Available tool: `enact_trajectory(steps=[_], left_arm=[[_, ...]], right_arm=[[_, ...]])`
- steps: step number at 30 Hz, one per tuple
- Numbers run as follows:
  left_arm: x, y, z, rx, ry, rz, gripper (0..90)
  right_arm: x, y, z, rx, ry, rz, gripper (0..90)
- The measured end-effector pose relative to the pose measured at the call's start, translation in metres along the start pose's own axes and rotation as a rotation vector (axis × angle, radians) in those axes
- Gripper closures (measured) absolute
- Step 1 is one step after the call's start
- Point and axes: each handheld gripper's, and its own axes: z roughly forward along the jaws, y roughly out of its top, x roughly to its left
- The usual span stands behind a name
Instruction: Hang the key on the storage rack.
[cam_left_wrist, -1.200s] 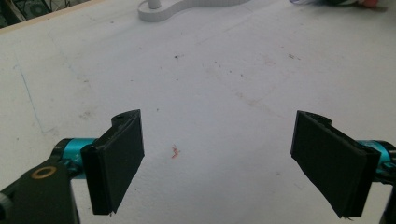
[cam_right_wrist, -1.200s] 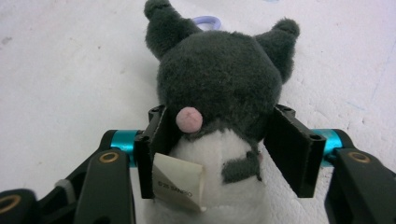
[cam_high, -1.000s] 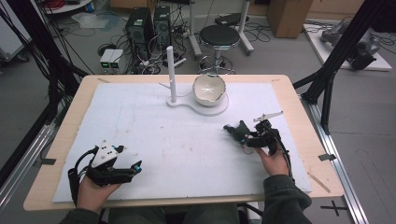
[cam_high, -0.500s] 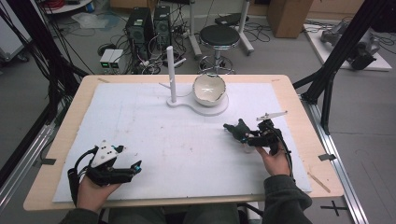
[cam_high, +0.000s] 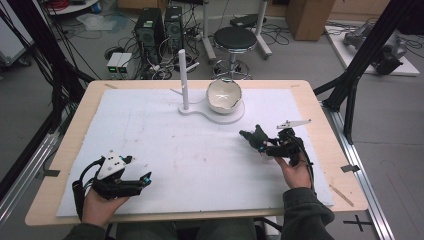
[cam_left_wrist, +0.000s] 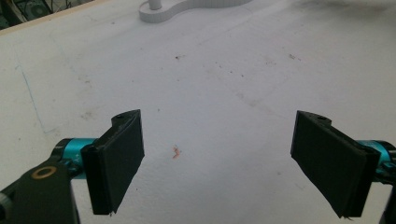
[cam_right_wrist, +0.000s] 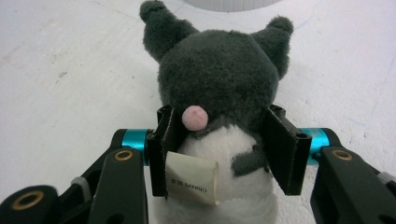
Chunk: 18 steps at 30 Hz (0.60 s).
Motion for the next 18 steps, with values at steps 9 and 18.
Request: enact_trajectory(steps=[9, 18], left_arm=[[0.0, 0.0, 0.0, -0.003, -0.001, 0.001, 17.5], [0.0, 0.0, -0.001, -0.004, -0.001, 0.001, 17.5]], right_arm=[[0.005, 0.002, -0.004, -0.026, 0.003, -0.032, 49.9], [0.012, 0.006, -0.011, -0.064, 0.026, -0.05, 49.9]])
